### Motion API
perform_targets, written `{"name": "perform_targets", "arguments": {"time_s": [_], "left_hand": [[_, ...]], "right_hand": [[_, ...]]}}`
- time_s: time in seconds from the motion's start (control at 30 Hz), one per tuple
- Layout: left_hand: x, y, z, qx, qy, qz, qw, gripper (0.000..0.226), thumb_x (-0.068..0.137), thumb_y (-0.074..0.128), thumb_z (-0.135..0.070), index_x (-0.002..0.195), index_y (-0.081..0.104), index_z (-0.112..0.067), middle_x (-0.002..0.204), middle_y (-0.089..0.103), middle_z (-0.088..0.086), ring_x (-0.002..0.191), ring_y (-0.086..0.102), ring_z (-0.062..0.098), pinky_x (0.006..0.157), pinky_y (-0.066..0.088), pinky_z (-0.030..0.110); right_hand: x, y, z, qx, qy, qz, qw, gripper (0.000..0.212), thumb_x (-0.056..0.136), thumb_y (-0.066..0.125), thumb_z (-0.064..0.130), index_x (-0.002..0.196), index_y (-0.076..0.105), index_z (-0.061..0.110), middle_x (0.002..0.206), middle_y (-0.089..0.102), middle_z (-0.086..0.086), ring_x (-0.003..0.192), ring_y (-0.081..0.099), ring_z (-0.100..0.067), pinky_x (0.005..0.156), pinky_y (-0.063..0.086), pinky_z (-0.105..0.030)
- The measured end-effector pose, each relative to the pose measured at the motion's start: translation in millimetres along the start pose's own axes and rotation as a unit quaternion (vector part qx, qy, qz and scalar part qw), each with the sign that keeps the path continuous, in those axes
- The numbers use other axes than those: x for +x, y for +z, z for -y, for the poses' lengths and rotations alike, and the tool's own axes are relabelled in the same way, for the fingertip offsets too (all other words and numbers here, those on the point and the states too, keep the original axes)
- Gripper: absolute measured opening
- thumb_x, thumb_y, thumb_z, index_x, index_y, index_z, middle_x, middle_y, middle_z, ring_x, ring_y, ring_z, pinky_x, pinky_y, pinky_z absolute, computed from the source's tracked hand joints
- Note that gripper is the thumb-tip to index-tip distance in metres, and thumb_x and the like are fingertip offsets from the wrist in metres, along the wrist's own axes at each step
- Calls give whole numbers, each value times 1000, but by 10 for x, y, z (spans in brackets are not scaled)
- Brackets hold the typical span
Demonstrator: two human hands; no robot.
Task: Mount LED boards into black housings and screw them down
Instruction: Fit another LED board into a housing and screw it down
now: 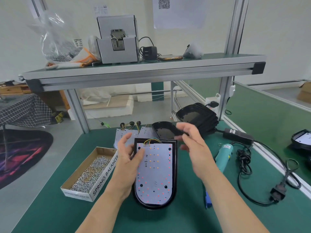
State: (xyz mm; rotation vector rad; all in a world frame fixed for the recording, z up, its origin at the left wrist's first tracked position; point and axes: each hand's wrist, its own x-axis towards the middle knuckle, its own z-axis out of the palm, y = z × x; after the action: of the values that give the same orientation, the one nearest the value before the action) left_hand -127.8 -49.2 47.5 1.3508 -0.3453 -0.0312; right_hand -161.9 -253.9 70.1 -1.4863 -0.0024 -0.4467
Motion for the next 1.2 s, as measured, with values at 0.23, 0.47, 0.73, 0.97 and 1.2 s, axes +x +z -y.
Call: {"name": "perform_targets", "arguments": {"time_s": [0.23, 0.47, 0.73, 0.97, 1.2], "left_hand": [[7, -35, -60, -106, -105, 29, 988, 38, 95, 59, -14, 133, 55, -13, 129, 67, 10, 110, 67, 24, 84, 59, 39], [-45, -40, -124, -85, -131, 51, 986, 55, 68, 85, 0, 118, 62, -5, 109, 73, 22, 87, 74, 35, 67, 60, 41], [35, -161, -196, -25, -110, -4, 994, 37, 77, 78, 5, 106, 66, -14, 102, 75, 18, 84, 74, 35, 69, 61, 48], [15, -74, -264, 31, -67, 18, 997, 34, 70, 82, -8, 95, 69, -27, 98, 75, 14, 87, 74, 33, 77, 62, 49], [31, -65, -272, 71, -65, -8, 995, 34, 78, 78, 7, 79, 65, -24, 75, 70, 7, 66, 68, 22, 58, 58, 34]], "right_hand": [[-153, 141, -178, -52, 96, 220, 969, 32, 86, 59, -3, 104, 75, 19, 96, 77, 4, 86, 69, -12, 78, 56, -30], [-87, 254, -281, -292, 59, 171, 939, 36, 79, 56, 13, 53, 47, 36, 54, 48, 19, 60, 30, -6, 60, 34, -26], [-68, 157, -55, -27, 137, 28, 990, 17, 85, 58, 27, 88, 73, 18, 88, 68, -5, 66, 61, -15, 62, 51, -27], [-221, 343, -142, -90, 61, 23, 994, 9, 95, 68, 15, 102, 70, 18, 97, 75, 2, 85, 66, -11, 82, 55, -33], [-276, 449, -250, -43, 60, -12, 997, 7, 97, 64, 10, 99, 70, 14, 98, 75, -6, 88, 66, -18, 86, 55, -42]]}}
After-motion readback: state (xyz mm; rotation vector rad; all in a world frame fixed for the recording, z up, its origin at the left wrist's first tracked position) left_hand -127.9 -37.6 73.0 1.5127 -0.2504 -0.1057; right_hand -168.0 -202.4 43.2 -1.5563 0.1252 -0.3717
